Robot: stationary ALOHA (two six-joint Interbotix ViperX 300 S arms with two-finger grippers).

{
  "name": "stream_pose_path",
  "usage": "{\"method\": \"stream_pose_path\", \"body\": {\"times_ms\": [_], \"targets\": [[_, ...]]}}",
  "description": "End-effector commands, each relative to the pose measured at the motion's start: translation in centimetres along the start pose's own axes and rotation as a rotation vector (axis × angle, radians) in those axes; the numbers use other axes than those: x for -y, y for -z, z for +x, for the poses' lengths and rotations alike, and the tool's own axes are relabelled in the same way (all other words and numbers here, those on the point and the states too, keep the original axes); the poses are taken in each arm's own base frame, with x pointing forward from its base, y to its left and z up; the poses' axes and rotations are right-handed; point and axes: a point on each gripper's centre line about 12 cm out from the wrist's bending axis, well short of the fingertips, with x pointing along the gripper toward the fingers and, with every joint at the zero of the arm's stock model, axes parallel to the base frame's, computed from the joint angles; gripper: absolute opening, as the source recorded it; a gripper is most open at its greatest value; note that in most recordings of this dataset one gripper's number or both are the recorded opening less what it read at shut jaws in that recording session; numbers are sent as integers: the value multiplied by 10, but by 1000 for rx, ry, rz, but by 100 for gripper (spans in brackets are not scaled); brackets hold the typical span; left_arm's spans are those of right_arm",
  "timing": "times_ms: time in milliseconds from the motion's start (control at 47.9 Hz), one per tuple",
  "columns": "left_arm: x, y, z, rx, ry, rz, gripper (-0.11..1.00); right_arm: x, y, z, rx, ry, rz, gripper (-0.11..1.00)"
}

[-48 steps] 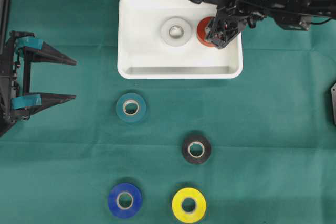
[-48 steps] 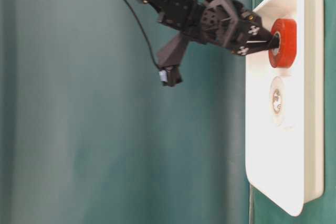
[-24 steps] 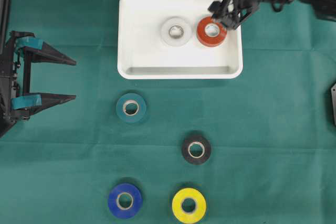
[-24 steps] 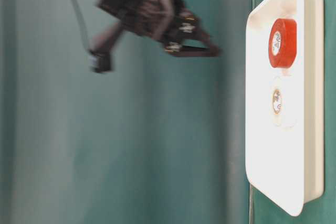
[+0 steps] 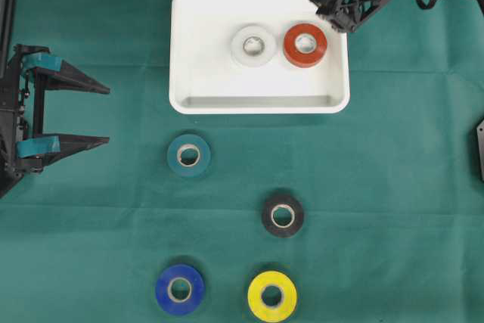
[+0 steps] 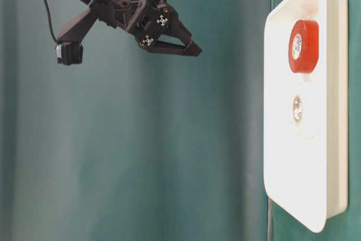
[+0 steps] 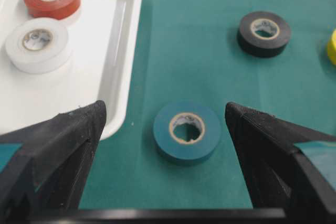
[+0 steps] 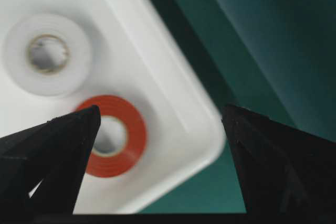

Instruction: Pick up the tape from a random location and place it into the white case.

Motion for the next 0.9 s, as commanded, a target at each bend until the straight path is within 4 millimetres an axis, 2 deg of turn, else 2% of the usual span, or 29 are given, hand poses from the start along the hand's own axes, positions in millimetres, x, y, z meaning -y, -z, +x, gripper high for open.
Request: {"method": "stream_pose_path", "body": {"times_ms": [0,375,459,626,751,876], "targets": [[-1,-8,1,20,-6,-1,96,-20,-8,-12,53,-47,-31,88],[-5,-7,1,19,-26,-8,96,-118,10,-37,112,-259,-215,88],[-5,-7,1,17,-26,-8,96,-131,15,-42,121,-293,-242,88],[-5,-7,1,17,-26,-11,96,-138,16,-46,132,-313,-254,88],[-5,-7,1,17,-26,-11,96,-136,17,-47,132,-309,-260,88],[-5,-7,1,17,-26,-12,96,-131,20,-57,142,-312,-260,88]]}}
